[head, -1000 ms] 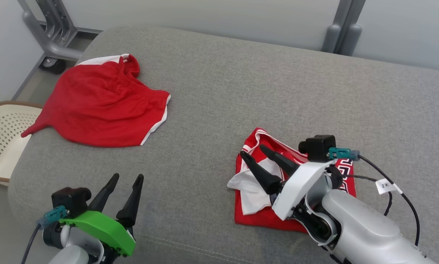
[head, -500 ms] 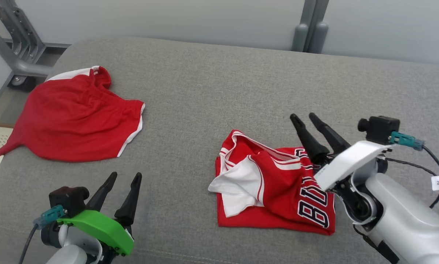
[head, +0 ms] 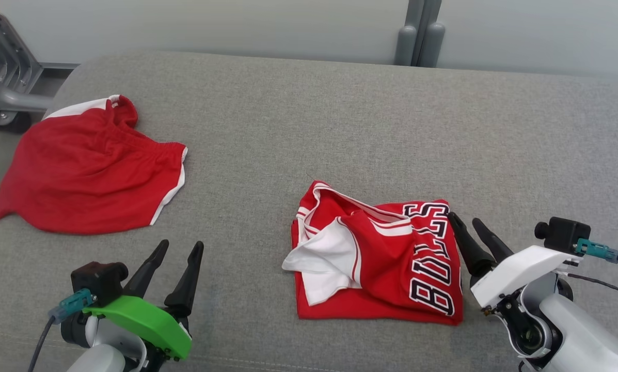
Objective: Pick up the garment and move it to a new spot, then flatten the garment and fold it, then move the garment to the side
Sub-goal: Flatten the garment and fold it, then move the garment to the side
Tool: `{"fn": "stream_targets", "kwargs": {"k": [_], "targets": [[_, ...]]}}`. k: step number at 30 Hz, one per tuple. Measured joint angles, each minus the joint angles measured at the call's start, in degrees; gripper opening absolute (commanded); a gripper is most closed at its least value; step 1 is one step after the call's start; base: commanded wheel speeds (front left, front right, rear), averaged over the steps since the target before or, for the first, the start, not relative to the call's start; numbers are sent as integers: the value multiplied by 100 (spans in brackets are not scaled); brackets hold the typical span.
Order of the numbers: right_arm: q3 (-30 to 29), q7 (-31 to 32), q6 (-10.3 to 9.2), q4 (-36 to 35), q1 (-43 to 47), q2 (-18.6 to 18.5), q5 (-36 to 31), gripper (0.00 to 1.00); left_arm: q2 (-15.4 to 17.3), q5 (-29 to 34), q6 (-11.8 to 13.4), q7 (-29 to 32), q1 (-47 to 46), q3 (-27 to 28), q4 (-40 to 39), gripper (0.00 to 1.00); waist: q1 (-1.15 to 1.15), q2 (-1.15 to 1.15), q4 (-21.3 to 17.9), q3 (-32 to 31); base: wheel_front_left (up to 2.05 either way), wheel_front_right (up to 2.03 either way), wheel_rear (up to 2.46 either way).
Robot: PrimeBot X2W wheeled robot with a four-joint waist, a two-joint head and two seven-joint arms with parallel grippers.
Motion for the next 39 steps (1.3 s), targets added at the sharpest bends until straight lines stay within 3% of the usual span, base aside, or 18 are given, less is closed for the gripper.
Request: {"fn": "stream_targets", "kwargs": {"k": [27, 28, 29, 30, 39], "targets": [[232, 621, -125, 753, 11, 347, 308, 100, -1, 3, -2, 58, -4, -44, -37, 100, 0, 0, 120, 200, 0, 0, 0], [237, 636, -114, 758, 4, 348, 313, 34, -1, 3, -2, 58, -4, -43, -32, 100, 0, 0, 120, 200, 0, 0, 0], [238, 642, -107, 765, -4, 350, 313, 8, -1, 3, -2, 58, -4, -42, -29, 100, 0, 0, 121, 200, 0, 0, 0], [237, 642, -102, 777, -13, 356, 314, 0, -1, 3, -2, 58, -4, -41, -25, 100, 0, 0, 120, 199, 0, 0, 0], [165, 533, 57, 823, -86, 391, 327, 0, -2, 3, -2, 57, -4, -31, 4, 100, 0, 0, 90, 182, 0, 0, 0]]}}
